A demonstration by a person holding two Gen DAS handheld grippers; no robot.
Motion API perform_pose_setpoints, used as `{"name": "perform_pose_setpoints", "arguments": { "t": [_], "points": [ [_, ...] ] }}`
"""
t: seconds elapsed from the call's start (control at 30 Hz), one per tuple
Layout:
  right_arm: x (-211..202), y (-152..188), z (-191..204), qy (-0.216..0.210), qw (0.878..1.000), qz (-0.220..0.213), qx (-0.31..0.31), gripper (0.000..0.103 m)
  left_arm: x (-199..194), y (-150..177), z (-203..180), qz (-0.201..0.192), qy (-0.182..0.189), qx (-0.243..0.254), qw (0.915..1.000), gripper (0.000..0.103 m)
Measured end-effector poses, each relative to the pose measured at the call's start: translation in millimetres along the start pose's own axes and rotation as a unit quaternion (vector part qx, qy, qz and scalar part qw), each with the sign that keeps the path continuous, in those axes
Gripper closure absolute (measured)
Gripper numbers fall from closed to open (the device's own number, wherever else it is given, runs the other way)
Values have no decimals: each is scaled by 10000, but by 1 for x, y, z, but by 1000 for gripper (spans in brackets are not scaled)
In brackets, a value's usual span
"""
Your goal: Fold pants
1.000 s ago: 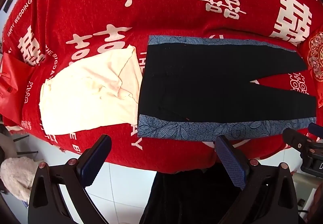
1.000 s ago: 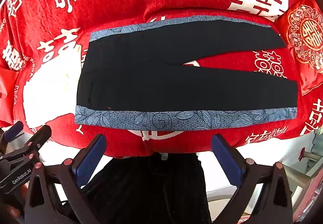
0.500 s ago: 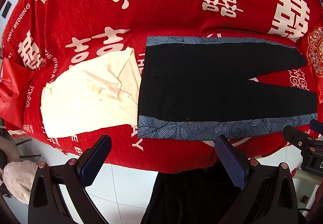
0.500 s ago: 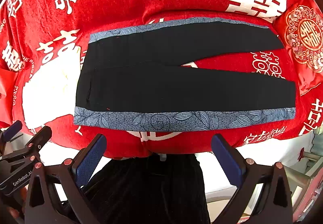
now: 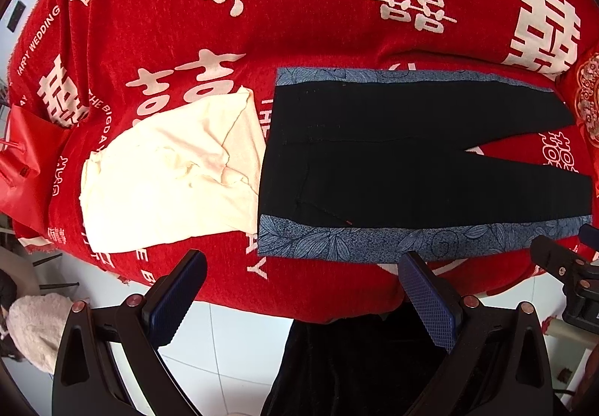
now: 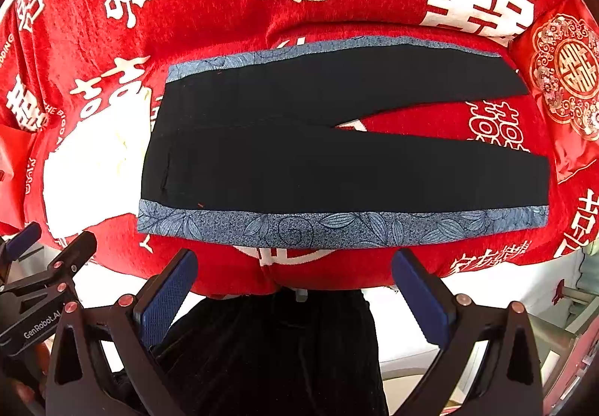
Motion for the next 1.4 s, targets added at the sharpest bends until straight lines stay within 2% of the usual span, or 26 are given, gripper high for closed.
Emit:
{"name": "perform_pose_setpoints", "arguments": {
  "t": [0.6, 0.97, 1.1, 1.2, 1.4],
  "points": [
    [-3, 1, -28, -230, 9997, -1, -46, 0, -15, 5, -27, -61, -260, -26, 9996, 0],
    [-8, 7, -46, -472, 9985, -5, -285, 0, -31, 21, -37, -175, -293, -458, 9984, 0],
    [-7, 8, -52, -567, 9977, 17, -384, 0, -30, 29, -44, -75, -197, -539, 9983, 0],
    [-5, 6, -55, -581, 9974, 59, -422, 0, -26, 32, -47, -2, -289, -549, 9981, 0],
    [-2, 1, -59, -827, 9964, 63, -203, 0, -13, 30, -45, 207, -258, -566, 9979, 0]
  ]
}}
Point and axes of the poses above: each gripper's, at about its wrist camera, not at the fingertips, and x roughly the way its jaws point, z to its left, y to its underside, the point moved 6 cm from there along x, roughly the way its jaws point, and after that the axes turned 6 degrees about z, right-handed, at the moved point
